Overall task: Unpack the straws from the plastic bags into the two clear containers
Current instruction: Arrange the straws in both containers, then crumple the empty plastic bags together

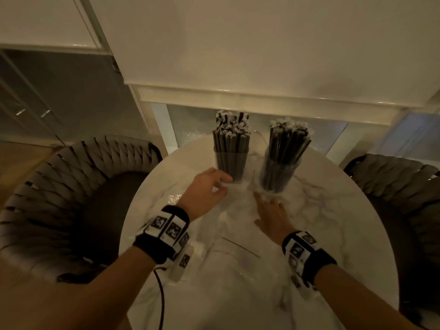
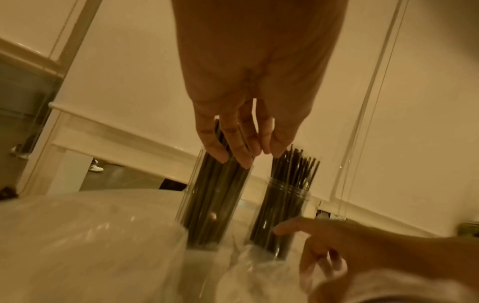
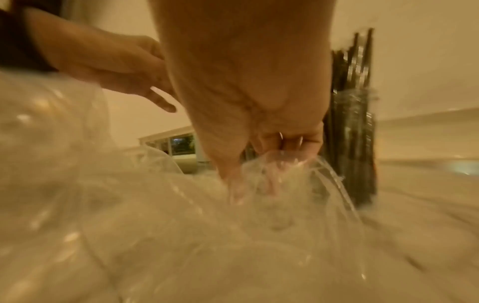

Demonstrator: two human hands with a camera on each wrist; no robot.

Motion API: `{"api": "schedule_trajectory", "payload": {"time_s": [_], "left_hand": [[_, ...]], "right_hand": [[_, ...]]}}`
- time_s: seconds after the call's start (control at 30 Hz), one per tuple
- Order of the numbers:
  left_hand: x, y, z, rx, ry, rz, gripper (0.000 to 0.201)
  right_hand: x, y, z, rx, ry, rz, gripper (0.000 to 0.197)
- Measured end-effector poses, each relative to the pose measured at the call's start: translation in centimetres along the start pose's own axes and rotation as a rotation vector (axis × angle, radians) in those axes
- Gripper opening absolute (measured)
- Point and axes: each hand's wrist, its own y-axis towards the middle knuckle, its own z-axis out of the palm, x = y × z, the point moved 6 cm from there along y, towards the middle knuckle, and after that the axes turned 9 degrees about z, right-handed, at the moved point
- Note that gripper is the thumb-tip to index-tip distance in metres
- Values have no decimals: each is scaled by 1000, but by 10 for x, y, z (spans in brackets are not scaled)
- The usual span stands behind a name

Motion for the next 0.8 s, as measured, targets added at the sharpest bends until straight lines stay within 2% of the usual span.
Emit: {"api": "schedule_trajectory", "payload": {"time_s": [0.07, 0.13, 0.2, 0.23, 0.27, 0.3, 0.37, 0.4, 0.47, 0.53, 0.6, 0.63, 0.7, 0.8], "left_hand": [[-2, -11, 8, 40, 3, -53, 29], [-8, -18, 11, 67, -31, -104, 51], [-18, -19, 17, 144, -105, -164, 79], [-24, -19, 21, 186, -151, -185, 86], [-30, -17, 25, 205, -208, -193, 86], [-36, -13, 28, 192, -267, -178, 77], [-51, -6, 23, 81, -397, -123, 36], [-57, -2, 17, 12, -507, -120, 21], [-68, 4, 4, -96, -754, -133, 24], [-76, 7, -13, -189, -871, -136, 26], [-76, 7, -34, -247, -828, -96, 22], [-73, 5, -44, -268, -786, -72, 20], [-54, -4, -65, -305, -705, -109, 15], [-3, -35, -95, -409, -552, -327, 7]], "right_hand": [[-7, -9, -13, -55, 66, 51, 50], [-11, -23, -44, -157, 154, 43, 32], [-11, -49, -91, -356, 340, -58, 20], [-9, -65, -115, -452, 426, -129, 16], [-6, -81, -138, -529, 486, -189, 14], [-3, -96, -158, -582, 531, -235, 14], [-4, -113, -182, -659, 610, -253, 22], [-10, -112, -185, -707, 638, -210, 35], [-24, -106, -183, -739, 708, -95, 69], [-27, -93, -171, -568, 949, -41, 93], [-13, -83, -151, -279, 1224, -78, 94], [-3, -79, -143, -165, 1326, -81, 87], [16, -68, -126, -40, 1442, -84, 68], [40, -44, -102, 52, 1487, -97, 40]]}}
